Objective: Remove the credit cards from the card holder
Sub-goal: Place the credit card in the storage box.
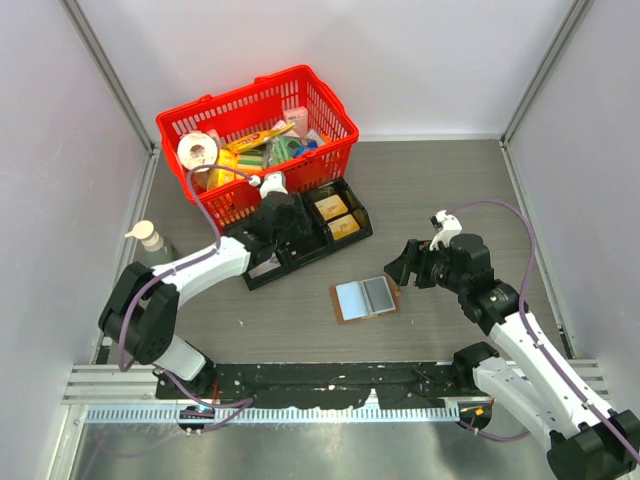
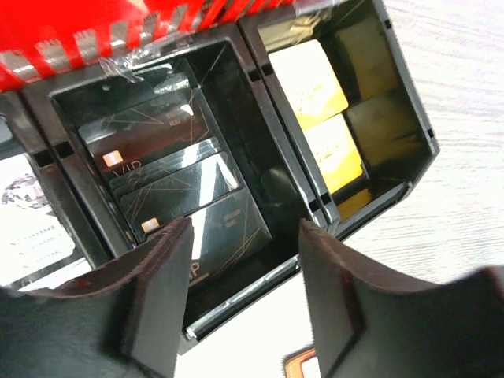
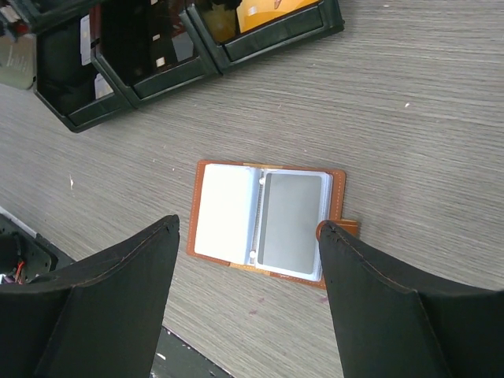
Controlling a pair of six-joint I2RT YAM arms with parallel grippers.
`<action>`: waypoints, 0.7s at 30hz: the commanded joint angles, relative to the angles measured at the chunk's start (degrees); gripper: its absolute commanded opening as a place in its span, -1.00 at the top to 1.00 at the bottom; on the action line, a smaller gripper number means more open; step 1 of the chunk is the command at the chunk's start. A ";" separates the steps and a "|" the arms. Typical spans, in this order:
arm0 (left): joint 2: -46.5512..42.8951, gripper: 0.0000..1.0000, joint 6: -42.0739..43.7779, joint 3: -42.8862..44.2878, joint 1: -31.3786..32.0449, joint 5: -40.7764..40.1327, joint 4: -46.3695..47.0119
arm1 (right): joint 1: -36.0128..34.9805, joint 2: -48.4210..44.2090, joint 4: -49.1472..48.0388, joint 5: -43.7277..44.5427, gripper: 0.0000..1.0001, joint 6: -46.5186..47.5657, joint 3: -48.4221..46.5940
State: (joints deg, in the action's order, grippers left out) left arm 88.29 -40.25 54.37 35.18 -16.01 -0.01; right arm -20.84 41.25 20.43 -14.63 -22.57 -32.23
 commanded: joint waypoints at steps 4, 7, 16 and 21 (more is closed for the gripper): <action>-8.65 -0.37 3.86 0.83 -0.02 -2.45 -2.44 | -0.17 1.72 -0.30 1.54 -0.51 -0.11 -1.70; -11.64 -0.40 4.39 0.83 1.73 -1.22 -4.38 | -0.17 2.60 0.05 0.57 -0.50 -0.11 -2.05; -16.49 -0.40 2.99 -1.90 15.43 2.12 -6.84 | -0.25 6.64 0.32 -1.10 -0.33 -0.99 -2.66; -14.38 -0.31 0.26 -3.91 22.29 2.48 -5.97 | -1.74 8.93 0.49 -0.84 -0.20 -1.60 -3.72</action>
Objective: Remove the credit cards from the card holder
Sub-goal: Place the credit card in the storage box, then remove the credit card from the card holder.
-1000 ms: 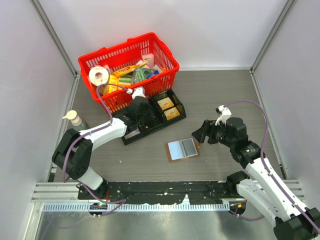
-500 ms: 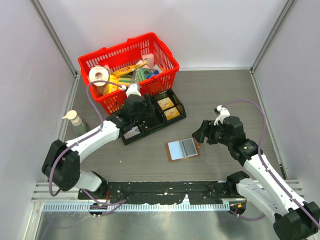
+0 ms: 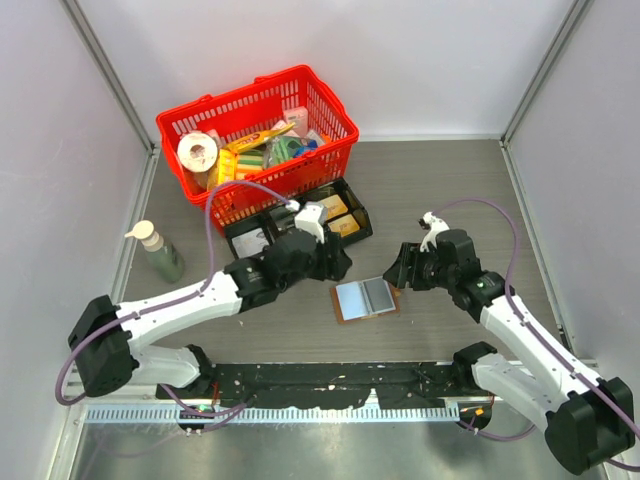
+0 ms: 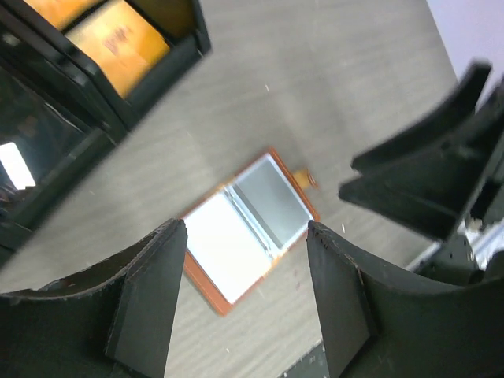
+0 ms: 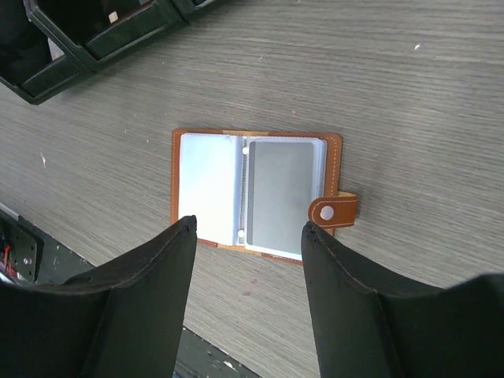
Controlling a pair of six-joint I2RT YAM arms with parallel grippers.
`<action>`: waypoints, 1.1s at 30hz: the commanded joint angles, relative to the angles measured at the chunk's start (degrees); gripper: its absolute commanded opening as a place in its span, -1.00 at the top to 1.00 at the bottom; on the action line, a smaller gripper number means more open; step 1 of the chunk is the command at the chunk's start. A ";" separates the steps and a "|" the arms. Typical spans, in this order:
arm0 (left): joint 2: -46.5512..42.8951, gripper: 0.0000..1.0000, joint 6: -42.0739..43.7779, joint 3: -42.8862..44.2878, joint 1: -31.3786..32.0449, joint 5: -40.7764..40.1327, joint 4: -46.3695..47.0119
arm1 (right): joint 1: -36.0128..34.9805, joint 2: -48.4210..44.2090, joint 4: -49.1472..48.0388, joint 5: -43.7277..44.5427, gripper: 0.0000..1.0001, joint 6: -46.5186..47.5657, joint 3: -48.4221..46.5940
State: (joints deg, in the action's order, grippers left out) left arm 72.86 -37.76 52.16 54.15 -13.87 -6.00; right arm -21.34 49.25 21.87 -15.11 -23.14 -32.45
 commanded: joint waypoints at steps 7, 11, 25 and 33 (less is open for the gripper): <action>8.69 -0.15 -5.74 -3.38 6.05 2.27 4.76 | -6.94 5.84 -0.42 4.20 -0.11 -1.38 -5.87; 12.30 -0.07 -6.80 -3.03 6.93 2.62 7.21 | -10.99 9.19 0.19 8.86 -0.11 -1.65 -7.01; 20.21 0.07 -8.12 -3.29 7.72 3.76 7.14 | -13.20 17.71 -1.73 13.53 -0.11 -1.65 -6.58; 21.45 0.22 -11.19 -5.31 7.81 3.41 6.62 | -13.20 22.11 -5.43 14.94 -0.08 -0.68 -5.26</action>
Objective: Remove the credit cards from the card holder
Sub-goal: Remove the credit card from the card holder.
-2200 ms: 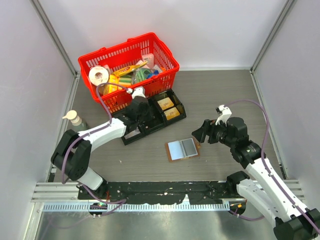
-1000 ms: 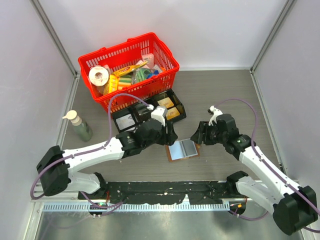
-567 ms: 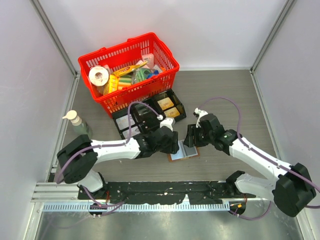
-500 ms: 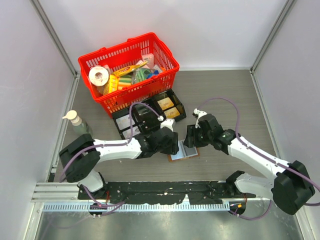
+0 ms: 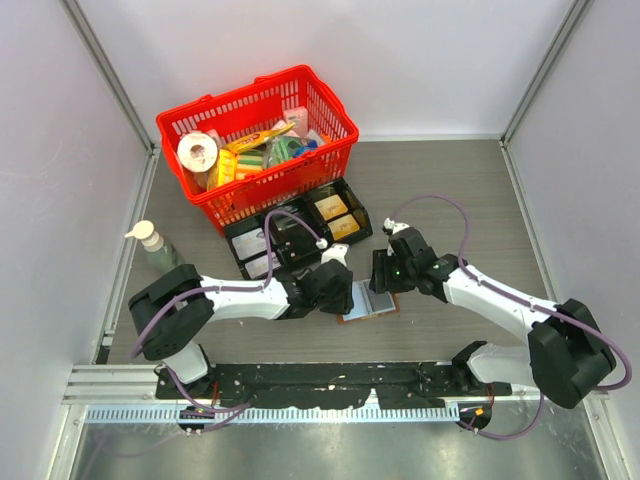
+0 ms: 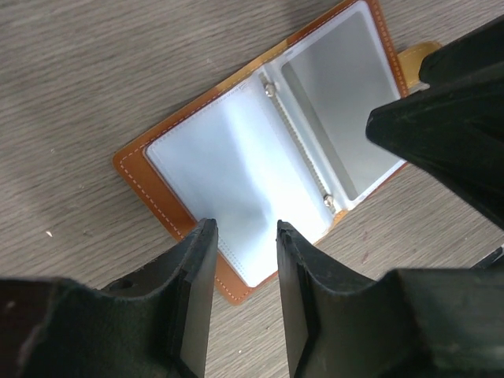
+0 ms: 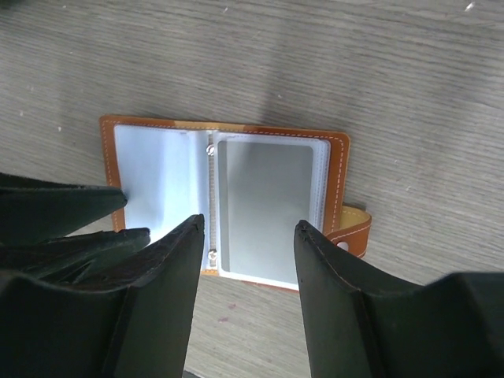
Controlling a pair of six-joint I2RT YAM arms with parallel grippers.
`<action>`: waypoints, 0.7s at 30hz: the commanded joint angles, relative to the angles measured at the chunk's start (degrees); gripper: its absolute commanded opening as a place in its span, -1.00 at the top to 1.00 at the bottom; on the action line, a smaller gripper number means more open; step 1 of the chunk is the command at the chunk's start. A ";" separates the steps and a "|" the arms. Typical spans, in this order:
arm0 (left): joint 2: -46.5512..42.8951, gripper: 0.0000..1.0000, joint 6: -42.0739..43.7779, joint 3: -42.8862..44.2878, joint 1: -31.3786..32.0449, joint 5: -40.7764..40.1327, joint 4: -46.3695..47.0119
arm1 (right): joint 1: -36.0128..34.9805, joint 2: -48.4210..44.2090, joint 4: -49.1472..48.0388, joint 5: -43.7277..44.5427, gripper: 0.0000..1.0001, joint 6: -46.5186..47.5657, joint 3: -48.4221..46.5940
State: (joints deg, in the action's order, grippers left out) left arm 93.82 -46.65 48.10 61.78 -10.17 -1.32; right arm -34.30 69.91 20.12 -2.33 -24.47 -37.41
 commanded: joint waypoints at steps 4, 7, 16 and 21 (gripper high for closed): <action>-0.13 0.32 -3.35 -2.39 0.27 -0.72 2.02 | -0.15 2.77 -3.77 5.14 -0.07 0.83 0.58; -0.31 0.35 -3.79 -3.01 0.27 -0.99 2.20 | -0.24 3.39 -3.86 5.66 -0.07 0.30 1.20; -0.22 0.36 -4.32 -3.27 0.19 -0.99 2.20 | -0.15 4.45 -4.47 3.48 -0.06 0.12 2.25; -0.22 0.37 -4.32 -3.27 0.19 -0.90 2.20 | -0.24 4.71 -4.65 3.21 -0.02 0.30 2.08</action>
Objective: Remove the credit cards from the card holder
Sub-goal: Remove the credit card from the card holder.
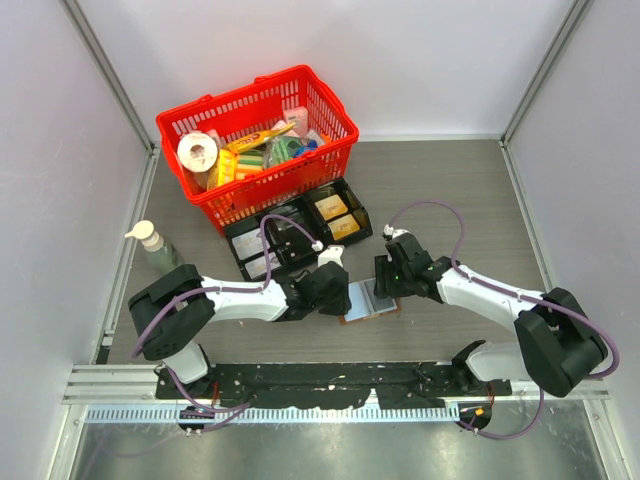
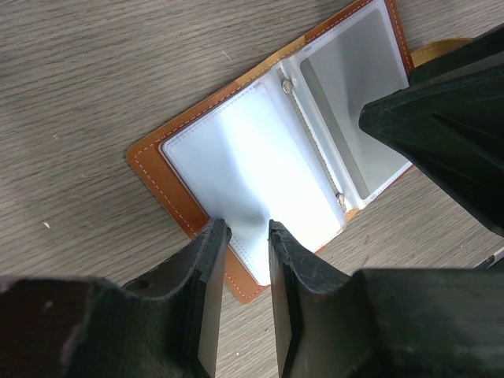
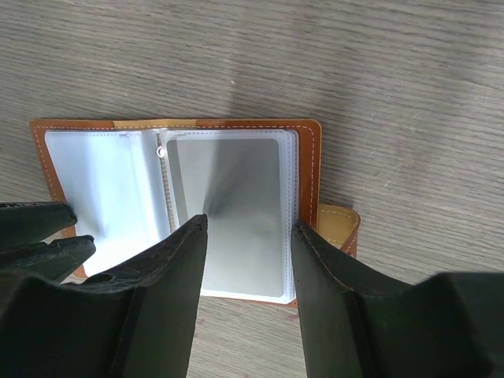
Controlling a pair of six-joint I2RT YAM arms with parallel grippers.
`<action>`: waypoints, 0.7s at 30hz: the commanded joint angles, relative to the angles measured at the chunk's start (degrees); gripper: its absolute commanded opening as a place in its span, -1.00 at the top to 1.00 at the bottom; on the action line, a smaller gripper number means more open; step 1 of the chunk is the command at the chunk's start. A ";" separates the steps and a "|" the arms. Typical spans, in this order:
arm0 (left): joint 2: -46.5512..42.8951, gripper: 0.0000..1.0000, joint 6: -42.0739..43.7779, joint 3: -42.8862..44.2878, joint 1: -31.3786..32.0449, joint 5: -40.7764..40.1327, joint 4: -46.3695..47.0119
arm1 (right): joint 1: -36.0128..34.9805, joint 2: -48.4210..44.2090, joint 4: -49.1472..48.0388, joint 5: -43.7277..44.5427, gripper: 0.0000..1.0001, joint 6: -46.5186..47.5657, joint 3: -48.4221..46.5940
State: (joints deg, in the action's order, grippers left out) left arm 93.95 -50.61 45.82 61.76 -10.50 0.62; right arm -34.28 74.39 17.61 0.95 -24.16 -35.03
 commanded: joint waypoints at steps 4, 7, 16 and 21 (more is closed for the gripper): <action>-0.35 0.37 -0.37 -1.00 0.29 -0.48 0.34 | -0.17 0.49 -2.14 -2.71 0.01 0.26 -0.39; -0.35 0.38 -0.37 -0.91 0.21 -0.40 0.26 | -0.08 -0.21 -1.79 -3.41 0.04 0.26 -0.39; 0.35 0.38 -0.10 -0.47 0.29 0.22 0.43 | -0.17 -3.46 -0.82 -4.99 0.17 0.52 -1.10; 0.36 0.39 -0.10 -0.38 0.29 0.39 0.43 | -0.17 -3.90 0.15 -4.64 0.18 0.52 -1.71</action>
State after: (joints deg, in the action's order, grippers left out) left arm 93.95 -50.59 45.82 61.76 -10.48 0.62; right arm -34.28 72.10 18.09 -2.55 -23.92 -35.03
